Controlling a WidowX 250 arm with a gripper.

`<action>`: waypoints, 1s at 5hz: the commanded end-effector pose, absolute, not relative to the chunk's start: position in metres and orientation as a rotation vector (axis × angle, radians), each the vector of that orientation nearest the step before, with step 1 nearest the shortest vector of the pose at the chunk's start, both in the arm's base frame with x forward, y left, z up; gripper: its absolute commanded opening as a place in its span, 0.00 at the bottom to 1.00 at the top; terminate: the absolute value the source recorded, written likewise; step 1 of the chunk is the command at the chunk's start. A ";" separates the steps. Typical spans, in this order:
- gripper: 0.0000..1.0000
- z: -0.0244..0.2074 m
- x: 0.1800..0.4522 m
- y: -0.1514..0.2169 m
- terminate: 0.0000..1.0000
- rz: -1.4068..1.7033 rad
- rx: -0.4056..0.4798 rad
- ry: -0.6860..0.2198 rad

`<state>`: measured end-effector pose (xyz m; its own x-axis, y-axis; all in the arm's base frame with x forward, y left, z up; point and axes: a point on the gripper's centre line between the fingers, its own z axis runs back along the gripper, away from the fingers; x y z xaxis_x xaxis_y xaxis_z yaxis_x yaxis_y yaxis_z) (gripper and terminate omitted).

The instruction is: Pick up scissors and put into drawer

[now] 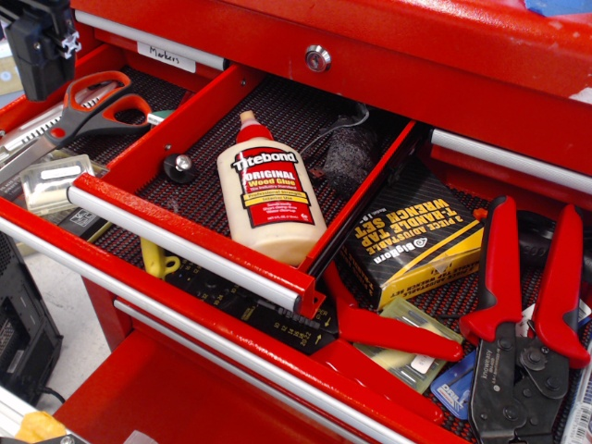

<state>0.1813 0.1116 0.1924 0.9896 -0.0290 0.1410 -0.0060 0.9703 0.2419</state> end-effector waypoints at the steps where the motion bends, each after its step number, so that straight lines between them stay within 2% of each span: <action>1: 1.00 0.192 0.181 0.112 0.00 -0.012 0.244 -0.144; 2: 1.00 0.193 0.208 0.158 0.00 -0.166 0.264 -0.148; 3: 1.00 0.181 0.241 0.179 0.00 -0.220 0.218 -0.169; 4: 1.00 0.161 0.254 0.184 0.00 -0.211 0.209 -0.196; 5: 1.00 0.137 0.256 0.187 0.00 -0.155 0.221 -0.207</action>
